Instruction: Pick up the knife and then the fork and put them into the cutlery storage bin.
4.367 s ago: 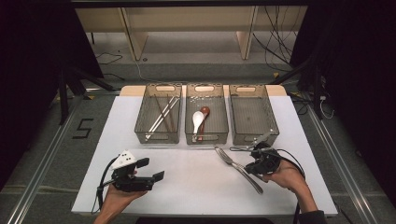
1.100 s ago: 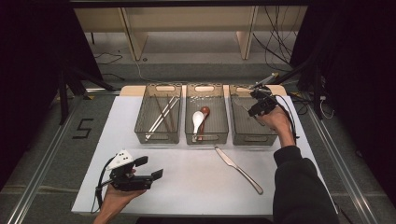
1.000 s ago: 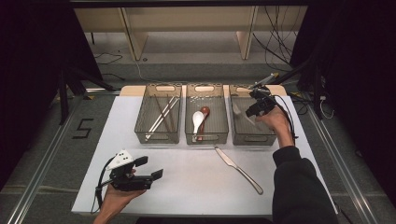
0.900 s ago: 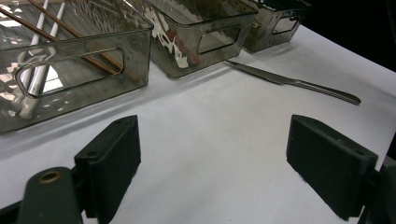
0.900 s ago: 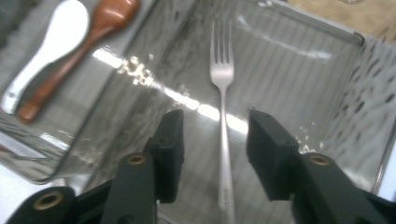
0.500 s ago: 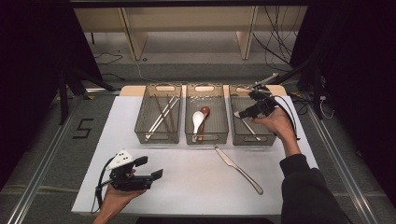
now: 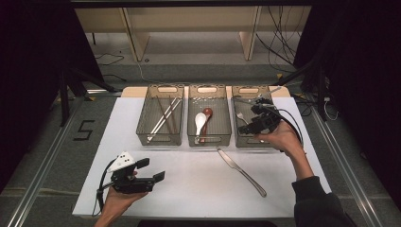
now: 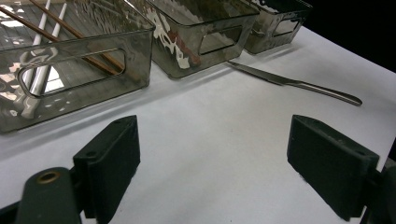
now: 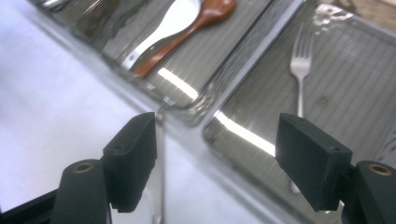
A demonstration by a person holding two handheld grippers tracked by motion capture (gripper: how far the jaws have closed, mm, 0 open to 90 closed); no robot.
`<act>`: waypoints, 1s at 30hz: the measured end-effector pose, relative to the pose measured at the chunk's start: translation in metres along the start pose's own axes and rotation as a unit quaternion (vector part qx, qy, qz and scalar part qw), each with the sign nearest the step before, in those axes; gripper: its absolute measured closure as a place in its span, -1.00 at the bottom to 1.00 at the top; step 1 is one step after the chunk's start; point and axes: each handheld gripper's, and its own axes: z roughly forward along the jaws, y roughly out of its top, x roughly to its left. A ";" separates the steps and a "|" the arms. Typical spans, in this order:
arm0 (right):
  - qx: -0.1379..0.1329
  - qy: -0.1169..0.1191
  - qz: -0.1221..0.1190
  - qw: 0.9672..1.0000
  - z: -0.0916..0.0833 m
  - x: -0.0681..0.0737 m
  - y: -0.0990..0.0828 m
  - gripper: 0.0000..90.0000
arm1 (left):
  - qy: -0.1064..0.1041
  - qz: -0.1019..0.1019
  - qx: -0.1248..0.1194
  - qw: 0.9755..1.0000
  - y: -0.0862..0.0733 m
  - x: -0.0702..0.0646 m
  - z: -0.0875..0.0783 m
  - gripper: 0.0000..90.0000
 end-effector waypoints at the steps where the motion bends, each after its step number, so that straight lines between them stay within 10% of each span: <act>1: 0.000 0.003 -0.004 1.000 -0.001 0.003 -0.002 -0.33 | 0.000 0.000 0.000 1.000 0.000 0.000 0.000 -0.63; 30: 0.049 0.018 -0.025 0.998 0.016 0.032 -0.059 -0.35 | 0.008 0.012 -0.018 1.000 -0.002 0.002 -0.002 -0.64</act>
